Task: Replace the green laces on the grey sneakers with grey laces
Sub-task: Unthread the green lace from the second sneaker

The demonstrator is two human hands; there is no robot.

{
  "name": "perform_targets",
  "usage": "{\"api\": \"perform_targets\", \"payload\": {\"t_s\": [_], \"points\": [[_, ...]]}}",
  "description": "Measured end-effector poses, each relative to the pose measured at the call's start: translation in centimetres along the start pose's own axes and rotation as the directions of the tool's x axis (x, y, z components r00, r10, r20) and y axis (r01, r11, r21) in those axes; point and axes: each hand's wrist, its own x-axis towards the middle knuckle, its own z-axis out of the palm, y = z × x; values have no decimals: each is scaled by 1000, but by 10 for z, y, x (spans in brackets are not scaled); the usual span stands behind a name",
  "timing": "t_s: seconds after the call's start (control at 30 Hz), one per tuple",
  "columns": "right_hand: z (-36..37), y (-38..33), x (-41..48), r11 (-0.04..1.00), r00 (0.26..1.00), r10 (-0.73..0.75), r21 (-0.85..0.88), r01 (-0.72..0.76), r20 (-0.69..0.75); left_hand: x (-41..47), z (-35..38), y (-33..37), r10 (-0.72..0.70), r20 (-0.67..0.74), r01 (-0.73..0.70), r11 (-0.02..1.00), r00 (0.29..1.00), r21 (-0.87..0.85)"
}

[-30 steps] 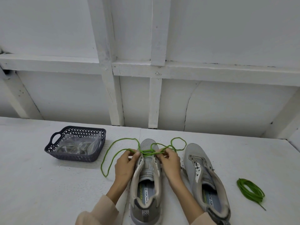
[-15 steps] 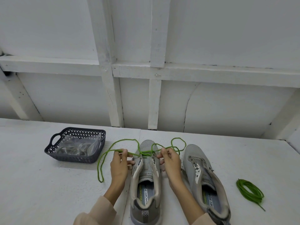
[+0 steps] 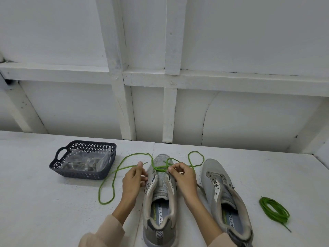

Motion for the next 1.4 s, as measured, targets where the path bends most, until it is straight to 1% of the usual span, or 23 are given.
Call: {"api": "perform_targets", "payload": {"t_s": [0.07,0.13,0.2,0.27,0.4,0.53,0.57,0.6,0.67,0.7,0.77,0.83,0.97,1.07,1.17,1.2,1.33,1.4], "points": [[0,-4,-1,999,1000,-15,-41,14,-7,-1,1,0,74,85,-82,991,994,102],[-1,-6,-1,995,999,-33,-98,32,-11,0,1,-2,159,143,-188,956,977,227],[-1,-9,-2,986,999,-44,-161,42,-14,4,0,-2,207,165,-251,915,964,317],[-1,-11,-3,971,998,-65,-232,58,-22,5,-1,-1,231,173,-281,882,957,378],[-1,-14,1,880,987,-161,-451,148,11,6,-3,7,286,218,-358,798,933,485],[2,-18,5,767,975,-198,-605,215,96,14,-4,15,266,256,-364,778,929,513],[2,-18,5,744,974,-194,-630,221,113,17,-5,17,270,286,-387,746,919,541],[2,-19,6,731,975,-184,-646,220,123,20,-5,19,280,323,-423,688,904,589],[3,-22,8,716,979,-159,-668,202,126,22,-4,23,291,397,-492,531,870,690],[4,-23,9,712,981,-150,-675,194,123,22,-1,25,299,421,-516,474,856,713],[4,-25,10,713,984,-141,-678,180,113,21,7,26,324,429,-534,412,843,738],[2,-25,11,739,987,-131,-654,162,96,19,11,24,340,399,-517,420,851,745],[-3,-19,11,838,993,-87,-532,118,83,15,3,16,375,360,-515,515,854,685],[-1,-20,10,848,993,-91,-516,120,80,17,0,14,377,379,-533,546,845,646],[1,-18,10,848,995,-98,-520,101,34,18,4,14,342,312,-462,618,886,636],[1,-17,11,858,996,-93,-506,89,19,18,5,14,345,298,-455,627,890,633],[-3,-14,9,926,998,-50,-373,57,28,15,1,7,380,304,-486,650,874,584],[-2,-14,9,913,996,-62,-401,80,59,16,-5,5,376,337,-505,645,863,573]]}}
